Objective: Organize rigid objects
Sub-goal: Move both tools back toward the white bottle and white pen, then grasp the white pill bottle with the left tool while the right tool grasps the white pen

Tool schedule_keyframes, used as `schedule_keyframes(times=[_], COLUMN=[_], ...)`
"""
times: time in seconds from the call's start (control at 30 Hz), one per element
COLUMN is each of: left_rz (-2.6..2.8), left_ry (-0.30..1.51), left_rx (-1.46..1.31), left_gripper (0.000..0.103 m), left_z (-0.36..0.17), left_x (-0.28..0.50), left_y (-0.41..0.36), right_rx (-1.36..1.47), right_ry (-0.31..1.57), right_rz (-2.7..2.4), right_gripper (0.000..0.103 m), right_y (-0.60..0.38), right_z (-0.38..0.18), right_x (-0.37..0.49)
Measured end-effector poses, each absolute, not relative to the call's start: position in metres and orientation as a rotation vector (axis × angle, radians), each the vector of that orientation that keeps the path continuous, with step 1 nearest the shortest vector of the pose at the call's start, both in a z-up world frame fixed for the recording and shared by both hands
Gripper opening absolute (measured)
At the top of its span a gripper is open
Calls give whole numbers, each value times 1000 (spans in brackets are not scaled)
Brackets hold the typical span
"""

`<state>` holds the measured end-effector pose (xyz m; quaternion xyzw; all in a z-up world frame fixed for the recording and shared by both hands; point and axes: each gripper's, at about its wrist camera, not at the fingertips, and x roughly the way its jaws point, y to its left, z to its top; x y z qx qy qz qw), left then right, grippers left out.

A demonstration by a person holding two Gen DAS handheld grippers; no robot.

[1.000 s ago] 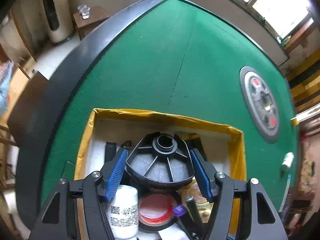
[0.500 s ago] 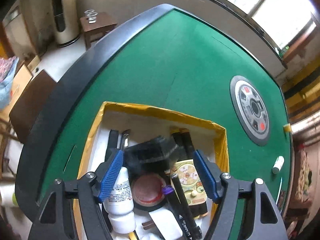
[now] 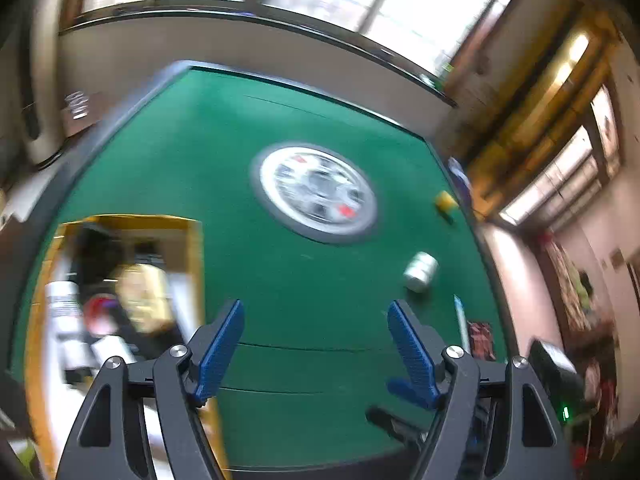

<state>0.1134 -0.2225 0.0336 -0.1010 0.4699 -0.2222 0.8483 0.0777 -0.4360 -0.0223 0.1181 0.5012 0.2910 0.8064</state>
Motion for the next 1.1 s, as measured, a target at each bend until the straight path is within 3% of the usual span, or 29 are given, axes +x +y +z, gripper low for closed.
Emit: schedule_keyframes(times=[0.33, 0.6, 0.83, 1.1], left_rz=[-544, -556, -572, -562], left_ry=[1069, 1092, 1123, 1158], left_rx=[-127, -96, -66, 25], left_gripper=[77, 77, 77, 77], left_z=[14, 6, -6, -31], left_x=[105, 108, 121, 159], left_y=[-300, -320, -342, -393], right_rx=[336, 296, 244, 273], right_ry=[1117, 1253, 1323, 1311], right_rz=[318, 163, 157, 195], right_gripper=[42, 40, 15, 14], right_y=[-573, -619, -604, -586], right_z=[-29, -67, -82, -85], right_x=[149, 200, 206, 187])
